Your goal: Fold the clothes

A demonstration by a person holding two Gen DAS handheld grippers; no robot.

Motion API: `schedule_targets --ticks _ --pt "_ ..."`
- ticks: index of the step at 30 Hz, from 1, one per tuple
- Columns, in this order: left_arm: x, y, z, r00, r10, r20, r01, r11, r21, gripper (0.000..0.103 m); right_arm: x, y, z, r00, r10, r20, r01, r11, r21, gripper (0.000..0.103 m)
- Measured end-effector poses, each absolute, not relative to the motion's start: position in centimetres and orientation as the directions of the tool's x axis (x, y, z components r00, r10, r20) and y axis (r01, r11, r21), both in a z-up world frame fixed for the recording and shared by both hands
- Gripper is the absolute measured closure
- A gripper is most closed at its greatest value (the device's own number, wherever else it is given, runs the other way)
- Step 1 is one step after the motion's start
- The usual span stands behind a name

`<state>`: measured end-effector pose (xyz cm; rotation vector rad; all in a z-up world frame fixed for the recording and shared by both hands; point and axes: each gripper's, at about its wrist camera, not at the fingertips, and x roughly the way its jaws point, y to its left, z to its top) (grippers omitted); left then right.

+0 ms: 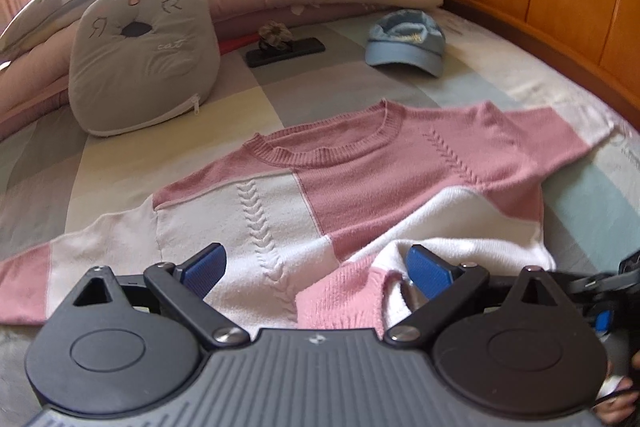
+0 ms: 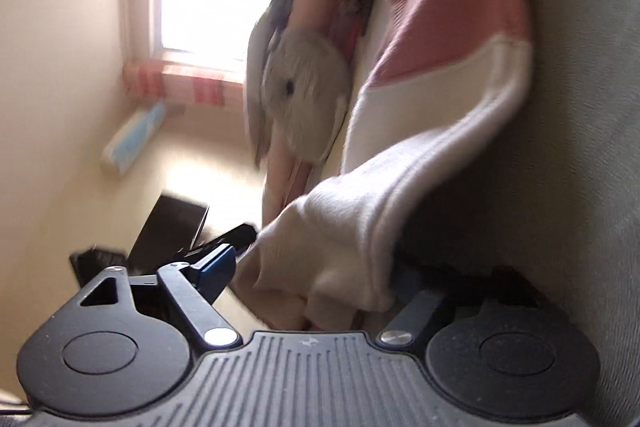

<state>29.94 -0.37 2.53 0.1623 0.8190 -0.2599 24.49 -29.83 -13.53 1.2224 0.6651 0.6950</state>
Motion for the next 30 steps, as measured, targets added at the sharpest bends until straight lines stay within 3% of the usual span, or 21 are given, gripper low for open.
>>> schedule_targets --ticks 2,4,5,9,18,21,30 --pt "30.0 -0.1 2.4 0.654 -0.179 -0.735 0.277 0.961 0.012 0.006 25.0 -29.1 -13.8 0.644 0.756 -0.119 -0.092 0.23 0.969 0.035" --pt "29.9 0.2 2.3 0.654 -0.186 -0.734 0.264 0.964 -0.009 0.006 25.5 -28.9 -14.6 0.664 0.737 -0.125 -0.057 0.217 0.975 0.059" --pt "29.8 0.4 2.3 0.654 -0.191 -0.732 0.261 0.965 -0.019 0.006 25.5 -29.0 -15.1 0.68 0.724 -0.12 -0.038 0.197 0.98 0.064" --pt "29.2 1.7 2.1 0.649 -0.215 -0.73 0.252 0.966 -0.06 0.006 25.3 -27.9 -14.7 0.686 0.71 -0.16 -0.073 0.285 0.956 0.067" --pt "28.4 4.4 1.7 0.648 -0.223 -0.729 0.225 0.97 -0.096 0.006 26.4 -26.0 -14.1 0.705 0.65 -0.284 -0.019 0.417 0.909 0.09" --pt "27.8 5.2 1.9 0.653 -0.22 -0.725 0.228 0.969 -0.089 0.006 26.7 -26.1 -13.2 0.663 0.658 -0.357 0.057 0.432 0.9 0.09" --pt "26.5 6.6 1.6 0.653 -0.22 -0.725 0.22 0.971 -0.096 0.006 22.0 -29.4 -7.8 0.628 0.626 -0.462 0.049 0.562 0.826 0.09"
